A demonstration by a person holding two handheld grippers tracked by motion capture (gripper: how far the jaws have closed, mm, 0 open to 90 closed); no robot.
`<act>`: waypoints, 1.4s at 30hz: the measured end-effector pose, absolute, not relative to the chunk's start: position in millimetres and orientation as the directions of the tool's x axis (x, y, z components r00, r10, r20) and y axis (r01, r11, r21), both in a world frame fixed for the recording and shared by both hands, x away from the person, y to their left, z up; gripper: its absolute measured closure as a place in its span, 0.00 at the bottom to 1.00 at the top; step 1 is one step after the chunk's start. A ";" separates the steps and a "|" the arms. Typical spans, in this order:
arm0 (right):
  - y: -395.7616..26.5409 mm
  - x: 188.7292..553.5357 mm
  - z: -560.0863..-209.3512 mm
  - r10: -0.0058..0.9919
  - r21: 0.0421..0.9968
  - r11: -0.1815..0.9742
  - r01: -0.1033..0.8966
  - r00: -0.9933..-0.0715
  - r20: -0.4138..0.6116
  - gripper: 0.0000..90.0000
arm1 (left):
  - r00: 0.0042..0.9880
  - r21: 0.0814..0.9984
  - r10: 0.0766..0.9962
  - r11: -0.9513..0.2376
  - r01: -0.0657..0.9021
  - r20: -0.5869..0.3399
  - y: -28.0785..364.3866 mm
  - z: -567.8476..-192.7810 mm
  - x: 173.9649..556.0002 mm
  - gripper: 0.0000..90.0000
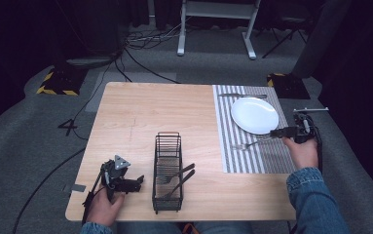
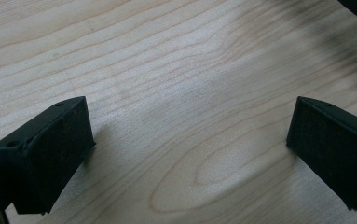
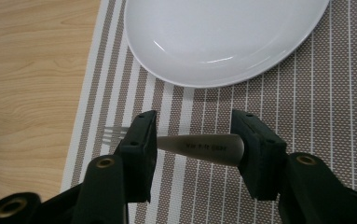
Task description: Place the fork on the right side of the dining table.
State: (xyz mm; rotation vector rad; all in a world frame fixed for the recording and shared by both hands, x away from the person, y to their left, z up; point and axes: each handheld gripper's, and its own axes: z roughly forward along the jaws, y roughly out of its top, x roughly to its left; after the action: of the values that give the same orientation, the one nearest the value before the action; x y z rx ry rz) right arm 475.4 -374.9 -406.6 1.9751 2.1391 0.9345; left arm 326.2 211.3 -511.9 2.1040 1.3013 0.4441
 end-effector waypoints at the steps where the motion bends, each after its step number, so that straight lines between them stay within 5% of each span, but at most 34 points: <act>1: -375.5 475.6 -408.0 0.928 0.477 -0.022 0.879 -0.160 0.337 0.57 | 0.459 0.658 0.888 -0.324 0.680 -0.037 211.3 -511.9 326.2 0.00; 42: -398.5 479.0 -456.1 0.933 0.382 -0.088 0.920 -0.057 0.354 0.48 | 0.459 0.658 0.888 -0.324 0.680 -0.037 211.3 -511.9 326.2 0.00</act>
State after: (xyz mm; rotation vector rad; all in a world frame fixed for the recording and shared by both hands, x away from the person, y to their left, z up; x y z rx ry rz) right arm 479.0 -398.5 -456.1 2.1392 2.1037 0.8427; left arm 326.2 211.3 -511.9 2.1037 1.3011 0.4437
